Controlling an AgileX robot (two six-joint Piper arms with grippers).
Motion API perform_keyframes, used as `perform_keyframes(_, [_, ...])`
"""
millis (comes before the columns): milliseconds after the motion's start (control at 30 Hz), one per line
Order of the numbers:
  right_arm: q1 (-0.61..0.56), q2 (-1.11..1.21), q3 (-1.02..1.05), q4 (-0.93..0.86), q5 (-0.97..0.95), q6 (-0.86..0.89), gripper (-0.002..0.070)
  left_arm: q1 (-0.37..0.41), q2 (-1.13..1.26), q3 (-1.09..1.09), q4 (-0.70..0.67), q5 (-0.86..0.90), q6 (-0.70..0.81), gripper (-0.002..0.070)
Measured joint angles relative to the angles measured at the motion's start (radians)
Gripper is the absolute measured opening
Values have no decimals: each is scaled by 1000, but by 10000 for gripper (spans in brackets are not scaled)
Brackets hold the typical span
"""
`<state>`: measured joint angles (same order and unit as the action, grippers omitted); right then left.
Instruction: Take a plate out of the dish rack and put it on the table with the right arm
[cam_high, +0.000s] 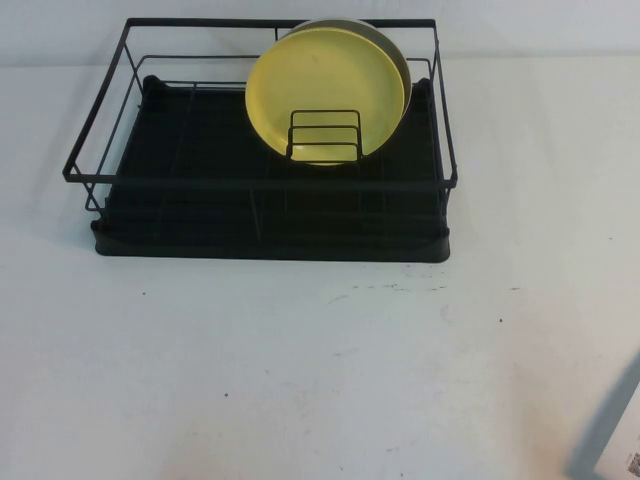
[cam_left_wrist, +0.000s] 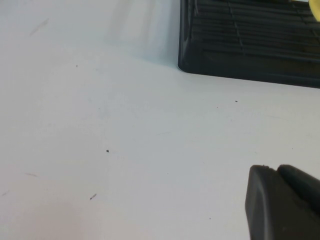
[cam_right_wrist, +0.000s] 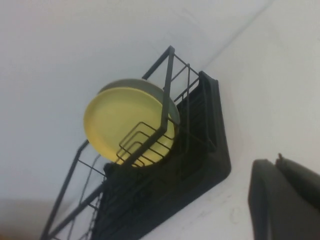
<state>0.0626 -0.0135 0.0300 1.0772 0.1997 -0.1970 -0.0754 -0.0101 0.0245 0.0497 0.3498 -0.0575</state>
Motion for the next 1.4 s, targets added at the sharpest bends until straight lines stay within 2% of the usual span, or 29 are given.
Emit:
perform_keyframes(133, [0,0,0,92,-9,-5,-18,0,0,0,0,0,0,-4])
perform_keyframes(333, [0,86,-100,98,144,-45,-18,0,0,0,0,0,0,-4])
perform_keyframes(800, [0,924,-722,-52,446,-479,-18,0,0,0,0,0,0,-4])
perform_keyframes(1067, [15,1276,-1017,-97,443,-591,-18,0,0,0,0,0,0,-4])
perform_keyframes(1267, [105,1471,-1214,-175,425,-616,-18,0,0,0,0,0,0,-4])
perform_keyframes(1400, [163,1588,-1336,-193,425,-700,-18,0,0,0,0,0,0,-4])
